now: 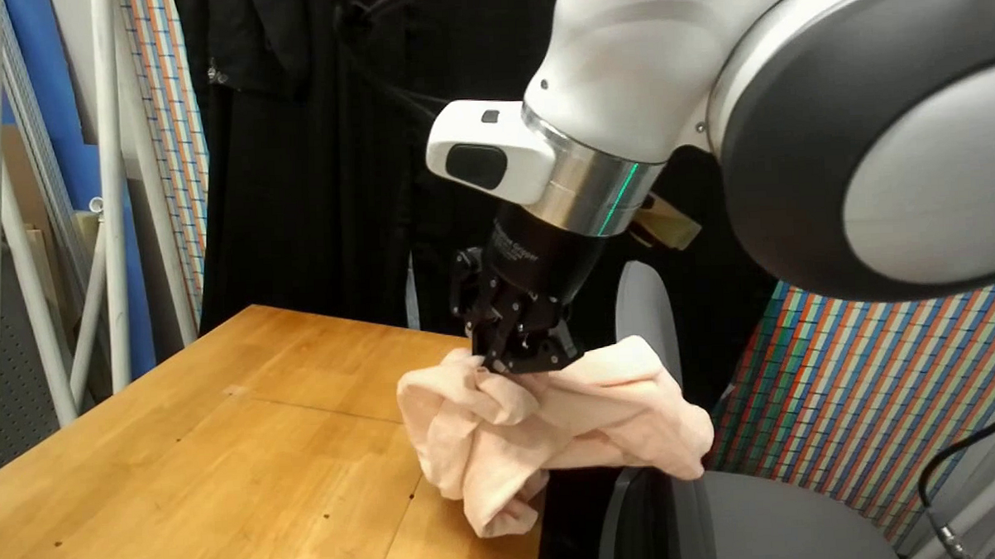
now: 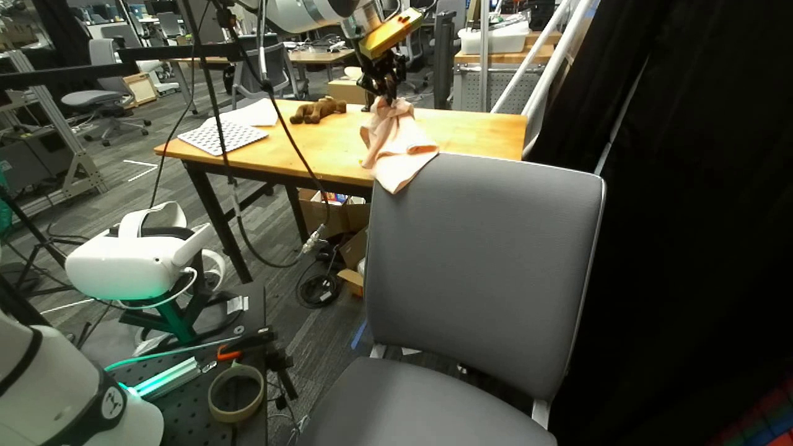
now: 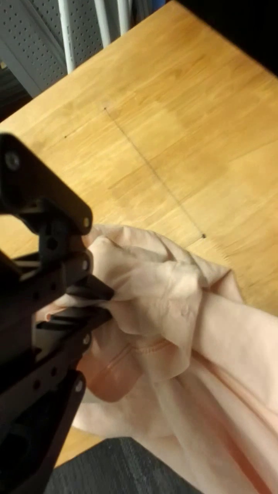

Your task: Pick up the cloth from the chair's headrest and put it on the table

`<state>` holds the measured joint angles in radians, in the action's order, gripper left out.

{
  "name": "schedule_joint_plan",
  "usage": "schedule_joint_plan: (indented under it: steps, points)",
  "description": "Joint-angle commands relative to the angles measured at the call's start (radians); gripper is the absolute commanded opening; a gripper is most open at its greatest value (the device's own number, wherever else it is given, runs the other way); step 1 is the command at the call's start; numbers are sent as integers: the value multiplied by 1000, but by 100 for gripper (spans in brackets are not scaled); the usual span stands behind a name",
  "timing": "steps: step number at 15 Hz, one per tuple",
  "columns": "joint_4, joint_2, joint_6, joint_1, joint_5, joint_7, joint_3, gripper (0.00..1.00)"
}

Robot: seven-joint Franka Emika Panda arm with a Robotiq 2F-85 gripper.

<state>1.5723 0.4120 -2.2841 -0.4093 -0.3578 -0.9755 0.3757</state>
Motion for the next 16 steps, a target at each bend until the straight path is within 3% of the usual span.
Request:
schedule_joint_plan:
  steps: [1, 2, 3, 4, 8, 16]
  points:
    - [-146, 87, 111, 0, 123, -156, 49, 9]
    - [-172, 104, 144, 5, 170, -195, 63, 10]
    - [-193, 113, 184, -1, 195, -204, 63, 35]
    - [-107, 70, 116, -15, 150, -151, 28, 10]
    - [-156, 96, 161, -20, 181, -180, 35, 35]
    - [-161, 100, 163, -20, 181, -186, 35, 35]
